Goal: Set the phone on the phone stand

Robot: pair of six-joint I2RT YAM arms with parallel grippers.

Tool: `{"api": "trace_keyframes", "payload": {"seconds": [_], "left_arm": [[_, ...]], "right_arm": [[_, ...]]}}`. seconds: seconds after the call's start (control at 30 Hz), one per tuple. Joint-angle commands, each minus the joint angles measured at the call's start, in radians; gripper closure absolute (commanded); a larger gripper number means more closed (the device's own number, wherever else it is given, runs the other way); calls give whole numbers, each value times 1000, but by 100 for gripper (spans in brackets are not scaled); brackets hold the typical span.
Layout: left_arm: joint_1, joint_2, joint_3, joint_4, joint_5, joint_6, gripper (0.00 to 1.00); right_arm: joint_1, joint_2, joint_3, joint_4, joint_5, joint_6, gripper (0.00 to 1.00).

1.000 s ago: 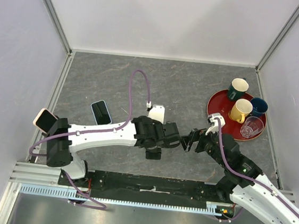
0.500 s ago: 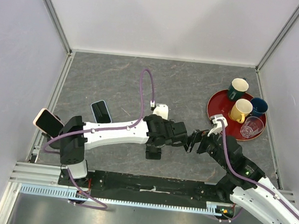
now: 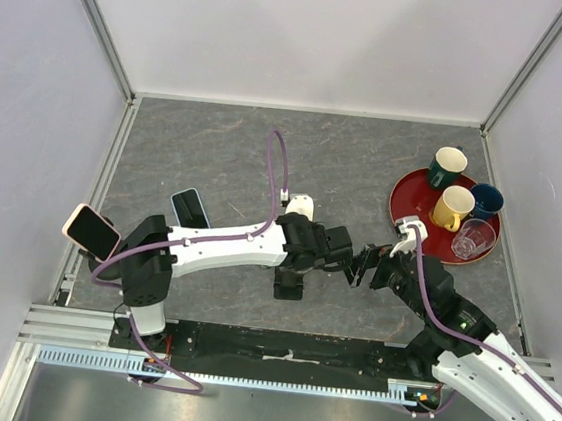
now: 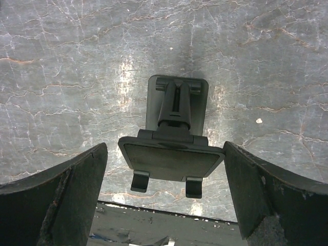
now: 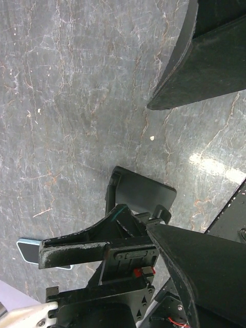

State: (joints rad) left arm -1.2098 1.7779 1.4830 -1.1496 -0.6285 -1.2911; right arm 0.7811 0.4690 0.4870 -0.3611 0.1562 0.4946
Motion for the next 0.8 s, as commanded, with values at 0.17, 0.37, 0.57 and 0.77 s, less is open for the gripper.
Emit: {"api": "trace_keyframes", "payload": {"seconds": [0.17,0.37,0.57,0.77], "left_arm": [[6,28,33,16,-89,-74,11],[6,32,30,19,-97,-94,20],[6,17,14,25,-117,-114,40],[29,-12,5,25,-146,-122,79]], "right_arm": [[0,-3,-16,21,14,9,2],[-2,2,-18,21,16,9,2],[-2,-1,-24,24,25,19,2],[-2,5,-39,45,16,45,2]]}}
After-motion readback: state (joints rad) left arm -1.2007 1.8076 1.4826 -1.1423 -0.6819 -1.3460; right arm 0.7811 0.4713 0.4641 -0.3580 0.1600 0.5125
